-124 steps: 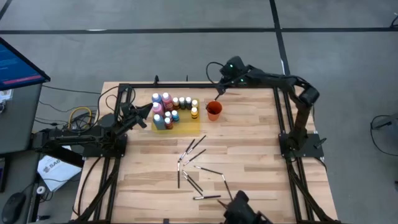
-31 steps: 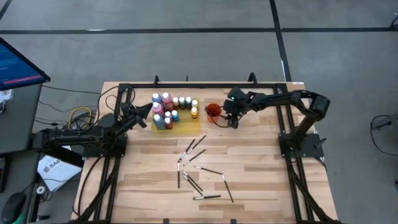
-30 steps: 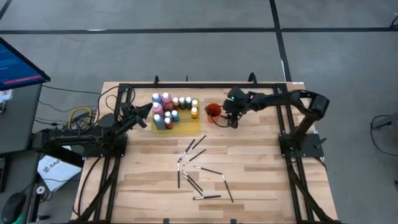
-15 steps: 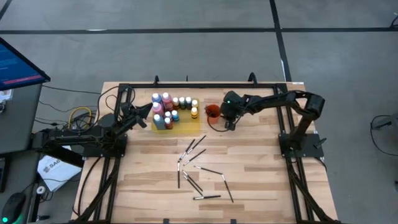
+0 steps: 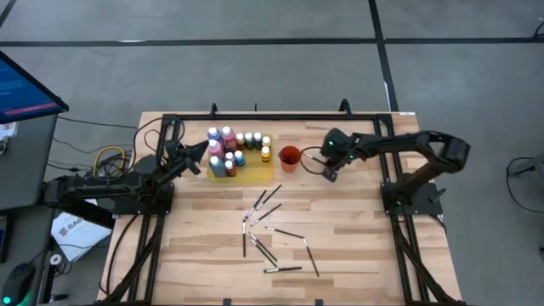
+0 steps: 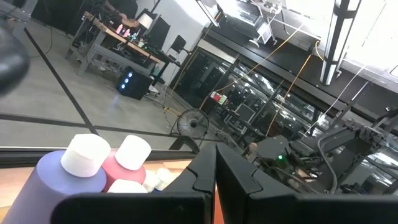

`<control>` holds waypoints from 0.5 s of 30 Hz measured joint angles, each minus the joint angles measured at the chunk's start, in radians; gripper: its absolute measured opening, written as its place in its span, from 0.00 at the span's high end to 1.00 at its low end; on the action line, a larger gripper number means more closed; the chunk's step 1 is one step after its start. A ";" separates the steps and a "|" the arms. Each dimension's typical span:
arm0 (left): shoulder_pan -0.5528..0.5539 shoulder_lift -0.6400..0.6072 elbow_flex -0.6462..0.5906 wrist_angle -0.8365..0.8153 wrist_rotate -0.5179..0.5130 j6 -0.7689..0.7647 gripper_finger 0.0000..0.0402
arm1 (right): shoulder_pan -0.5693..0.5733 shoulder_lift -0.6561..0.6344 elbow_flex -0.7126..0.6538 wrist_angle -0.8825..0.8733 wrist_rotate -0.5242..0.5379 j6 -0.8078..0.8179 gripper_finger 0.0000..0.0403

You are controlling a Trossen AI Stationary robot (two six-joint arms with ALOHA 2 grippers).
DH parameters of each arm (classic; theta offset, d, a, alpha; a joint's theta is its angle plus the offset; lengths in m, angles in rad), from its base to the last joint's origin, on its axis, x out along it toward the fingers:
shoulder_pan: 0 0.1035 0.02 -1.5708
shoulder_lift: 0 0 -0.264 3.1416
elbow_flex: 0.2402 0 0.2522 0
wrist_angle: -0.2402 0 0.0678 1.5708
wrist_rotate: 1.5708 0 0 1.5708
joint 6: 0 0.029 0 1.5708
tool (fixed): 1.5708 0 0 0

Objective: Pick & Place Paint Supplies
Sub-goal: Put the silver paint brush into the orange cup

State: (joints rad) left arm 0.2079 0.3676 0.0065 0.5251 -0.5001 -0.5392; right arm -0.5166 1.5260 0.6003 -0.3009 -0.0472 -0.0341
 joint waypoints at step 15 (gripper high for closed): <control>0.000 0.000 0.000 0.000 0.000 0.000 1.00 | 0.542 -0.305 -0.202 -0.062 -0.045 0.468 0.99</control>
State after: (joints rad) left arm 0.2077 0.3676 0.0063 0.5251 -0.4999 -0.5392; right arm 0.0250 1.2208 0.3981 -0.3631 -0.0921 0.4335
